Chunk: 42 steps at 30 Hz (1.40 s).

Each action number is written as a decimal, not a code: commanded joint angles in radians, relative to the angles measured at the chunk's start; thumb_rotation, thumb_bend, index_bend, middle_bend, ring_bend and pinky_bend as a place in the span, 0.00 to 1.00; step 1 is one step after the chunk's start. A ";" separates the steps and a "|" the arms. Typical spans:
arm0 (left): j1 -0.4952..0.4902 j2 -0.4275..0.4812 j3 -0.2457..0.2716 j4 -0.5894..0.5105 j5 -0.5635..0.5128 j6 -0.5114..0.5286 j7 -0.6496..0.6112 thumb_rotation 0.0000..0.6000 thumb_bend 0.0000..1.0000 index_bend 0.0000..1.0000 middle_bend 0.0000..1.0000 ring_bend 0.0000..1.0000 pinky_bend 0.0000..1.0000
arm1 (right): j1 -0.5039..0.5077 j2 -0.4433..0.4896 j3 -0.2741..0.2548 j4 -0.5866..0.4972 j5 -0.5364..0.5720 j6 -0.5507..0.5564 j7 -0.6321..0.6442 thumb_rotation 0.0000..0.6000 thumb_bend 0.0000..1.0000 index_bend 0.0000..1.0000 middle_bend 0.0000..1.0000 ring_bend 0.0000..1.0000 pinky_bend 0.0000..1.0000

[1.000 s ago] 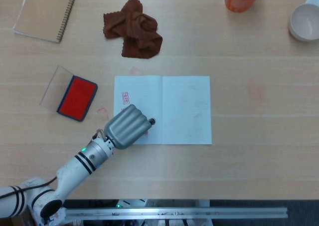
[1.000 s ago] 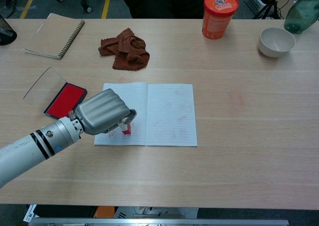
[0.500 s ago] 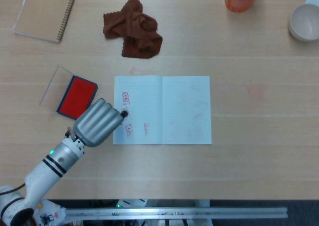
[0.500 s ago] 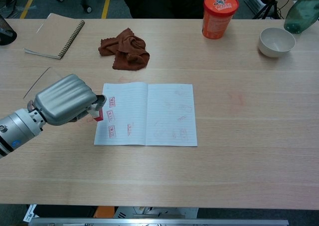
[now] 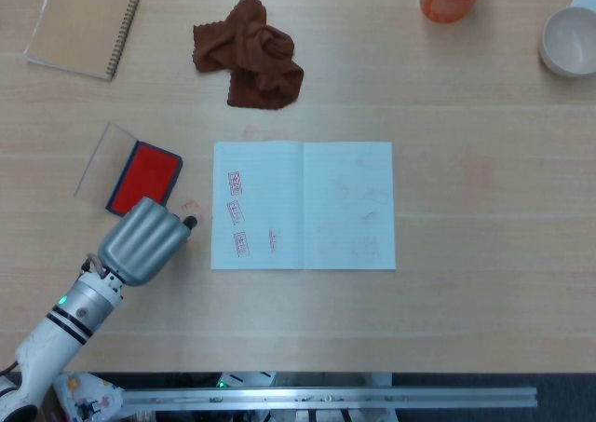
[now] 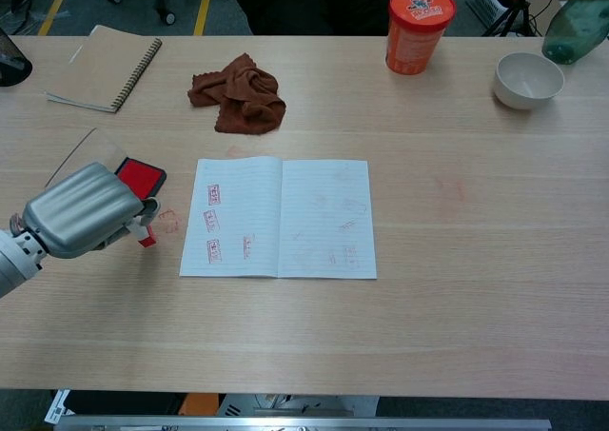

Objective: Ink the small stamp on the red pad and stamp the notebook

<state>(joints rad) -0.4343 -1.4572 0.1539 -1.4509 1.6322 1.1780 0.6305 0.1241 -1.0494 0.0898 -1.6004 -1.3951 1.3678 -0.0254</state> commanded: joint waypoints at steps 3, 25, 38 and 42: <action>0.022 -0.026 0.010 0.050 0.005 0.002 -0.015 1.00 0.40 0.47 1.00 1.00 1.00 | -0.003 0.001 0.000 -0.003 0.001 0.005 -0.002 1.00 0.30 0.16 0.31 0.17 0.24; 0.062 0.007 -0.007 0.009 0.037 0.050 -0.037 1.00 0.40 0.28 1.00 1.00 1.00 | -0.009 0.006 0.002 -0.010 0.003 0.018 -0.007 1.00 0.30 0.16 0.31 0.17 0.24; 0.126 0.123 -0.112 -0.153 -0.032 0.222 -0.205 1.00 0.39 0.19 0.51 0.53 0.83 | -0.026 0.012 0.008 0.008 0.030 0.033 -0.010 1.00 0.31 0.16 0.31 0.17 0.24; 0.159 0.157 -0.142 -0.174 -0.096 0.256 -0.294 1.00 0.39 0.19 0.40 0.40 0.63 | -0.034 0.010 0.011 0.011 0.038 0.050 -0.032 1.00 0.32 0.16 0.31 0.17 0.24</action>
<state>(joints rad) -0.2955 -1.3224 0.0317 -1.6076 1.5676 1.4116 0.3718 0.0928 -1.0383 0.1000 -1.5905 -1.3596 1.4139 -0.0540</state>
